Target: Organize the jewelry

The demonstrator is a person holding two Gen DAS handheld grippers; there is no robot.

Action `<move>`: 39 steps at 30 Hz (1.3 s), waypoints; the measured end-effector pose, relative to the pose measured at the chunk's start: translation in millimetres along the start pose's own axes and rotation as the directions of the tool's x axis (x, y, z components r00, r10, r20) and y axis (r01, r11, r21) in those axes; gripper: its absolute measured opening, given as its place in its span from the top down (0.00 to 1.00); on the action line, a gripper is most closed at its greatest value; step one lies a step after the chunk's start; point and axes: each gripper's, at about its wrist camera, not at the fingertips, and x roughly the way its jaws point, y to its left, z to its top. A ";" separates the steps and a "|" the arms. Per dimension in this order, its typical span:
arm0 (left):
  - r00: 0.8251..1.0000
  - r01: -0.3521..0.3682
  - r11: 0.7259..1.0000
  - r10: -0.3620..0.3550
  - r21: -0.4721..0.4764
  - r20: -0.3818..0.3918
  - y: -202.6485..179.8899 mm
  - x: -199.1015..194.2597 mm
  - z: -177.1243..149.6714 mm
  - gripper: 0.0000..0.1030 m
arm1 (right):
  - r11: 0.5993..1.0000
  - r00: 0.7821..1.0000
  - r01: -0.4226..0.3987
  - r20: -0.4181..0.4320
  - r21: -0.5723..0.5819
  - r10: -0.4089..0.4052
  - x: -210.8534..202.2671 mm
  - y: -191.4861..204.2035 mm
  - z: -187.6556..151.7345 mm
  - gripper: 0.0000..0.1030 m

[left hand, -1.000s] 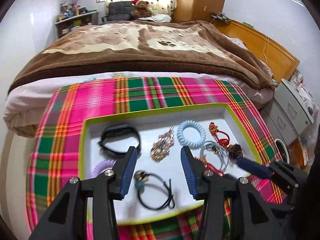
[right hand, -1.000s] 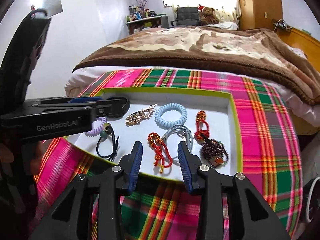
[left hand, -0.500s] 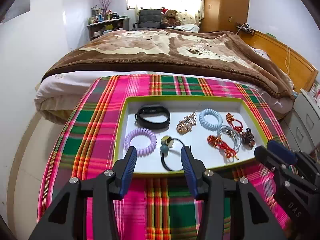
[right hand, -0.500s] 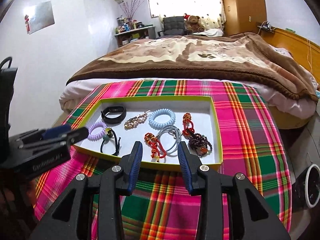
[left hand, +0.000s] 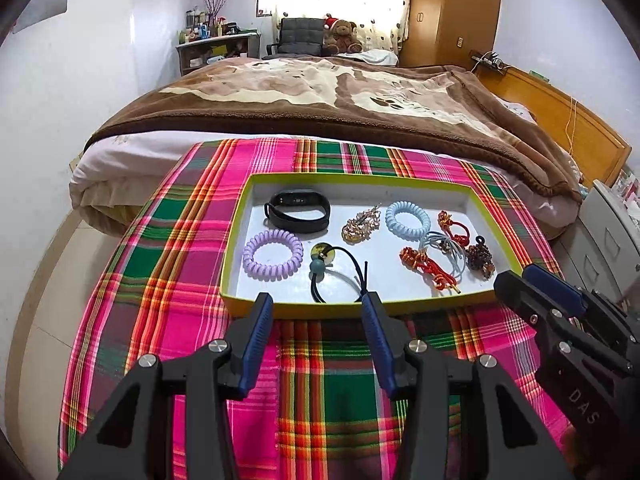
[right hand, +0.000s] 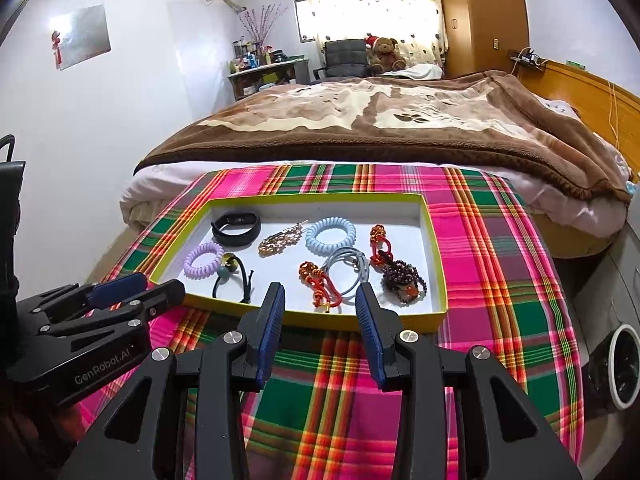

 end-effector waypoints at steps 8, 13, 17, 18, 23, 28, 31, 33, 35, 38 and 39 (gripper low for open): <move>1.000 -0.008 1.000 0.008 0.001 0.004 -0.4 -4.4 -2.5 0.54 | 1.000 1.000 0.003 -0.005 -0.003 -0.003 -0.5 3.6 -0.7 0.63; 1.000 -0.001 1.000 0.001 -0.006 -0.003 3.1 -5.1 -3.6 0.54 | 1.000 1.000 -0.001 -0.002 0.009 0.001 -2.1 3.2 -1.8 0.63; 1.000 -0.008 1.000 0.007 -0.009 -0.007 5.1 -4.8 -4.2 0.54 | 1.000 1.000 -0.007 -0.008 0.015 0.007 -1.2 3.4 -2.0 0.63; 1.000 -0.007 1.000 0.006 -0.010 -0.005 5.5 -5.2 -4.3 0.54 | 1.000 1.000 -0.004 -0.009 0.011 0.004 -1.4 3.8 -2.2 0.63; 1.000 0.007 1.000 -0.007 -0.014 -0.003 5.7 -6.2 -4.8 0.54 | 1.000 1.000 -0.005 -0.007 0.010 0.005 -2.1 4.3 -2.0 0.63; 1.000 0.013 1.000 -0.014 -0.006 -0.004 3.8 -6.2 -5.8 0.54 | 1.000 1.000 -0.001 -0.009 0.013 0.001 -2.8 5.0 -3.1 0.63; 1.000 0.007 1.000 -0.007 0.000 -0.005 3.1 -6.1 -5.6 0.54 | 1.000 1.000 -0.002 -0.010 0.012 0.002 -3.4 6.0 -4.1 0.63; 1.000 0.009 1.000 -0.009 0.000 -0.006 2.6 -5.9 -5.7 0.54 | 1.000 1.000 -0.001 -0.012 0.014 0.001 -3.2 5.9 -4.1 0.63; 0.999 0.036 0.999 -0.036 -0.016 -0.015 3.7 -5.3 -5.8 0.54 | 1.000 1.000 -0.002 -0.010 0.014 0.002 -4.1 6.2 -4.6 0.63; 1.000 0.027 1.000 -0.027 -0.014 -0.013 3.3 -4.7 -6.3 0.54 | 1.000 1.000 -0.001 -0.011 0.011 0.001 -4.7 6.5 -5.1 0.63; 0.999 0.028 0.999 -0.028 -0.016 -0.015 4.0 -4.2 -6.6 0.54 | 1.000 1.000 0.000 -0.011 0.011 0.000 -5.1 6.4 -5.5 0.63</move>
